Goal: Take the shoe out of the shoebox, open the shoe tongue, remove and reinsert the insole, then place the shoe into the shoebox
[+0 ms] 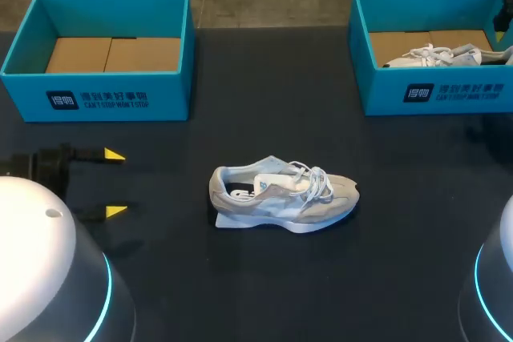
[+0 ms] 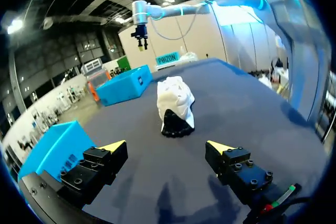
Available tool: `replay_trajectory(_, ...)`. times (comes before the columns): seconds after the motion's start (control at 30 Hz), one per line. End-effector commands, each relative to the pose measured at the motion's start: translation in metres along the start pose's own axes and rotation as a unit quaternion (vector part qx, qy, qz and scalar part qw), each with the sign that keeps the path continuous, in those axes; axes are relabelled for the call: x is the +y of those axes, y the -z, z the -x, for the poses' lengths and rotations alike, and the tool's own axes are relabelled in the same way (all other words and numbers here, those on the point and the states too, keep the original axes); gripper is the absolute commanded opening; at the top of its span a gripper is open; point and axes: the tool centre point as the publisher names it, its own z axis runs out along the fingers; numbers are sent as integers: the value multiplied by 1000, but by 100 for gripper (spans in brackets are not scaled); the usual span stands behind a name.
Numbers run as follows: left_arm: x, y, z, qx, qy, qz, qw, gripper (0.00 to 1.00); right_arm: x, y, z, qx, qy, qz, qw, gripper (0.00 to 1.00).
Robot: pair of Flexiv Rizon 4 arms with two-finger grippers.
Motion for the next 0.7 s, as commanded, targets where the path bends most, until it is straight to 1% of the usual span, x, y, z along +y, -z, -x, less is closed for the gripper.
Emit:
replay_trajectory(0.03, -2, -6, 6, 17, 19, -2, 1000, 100, 1, 0, 0, 1, 0, 0, 1000, 100)
replay_trajectory(0.1, -1, -9, 6, 23, 18, 6, 1000, 100, 1, 0, 0, 1, 0, 0, 1000, 100)
replay_trajectory(0.2, 3, -15, 7, 31, 18, 4, 999, 100, 1, 0, 0, 1, 0, 0, 1000, 100)
replay_trajectory(0.27, 3, -22, 7, 37, 28, -10, 999, 100, 1, 0, 0, 1, 0, 0, 1000, 100)
replay_trajectory(0.4, 6, -38, 7, 52, 42, -16, 998, 100, 1, 0, 0, 1, 0, 0, 1000, 100)
replay_trajectory(0.7, 12, -65, -2, 75, 57, -16, 995, 100, 1, 0, 0, 1, 0, 0, 1000, 100)
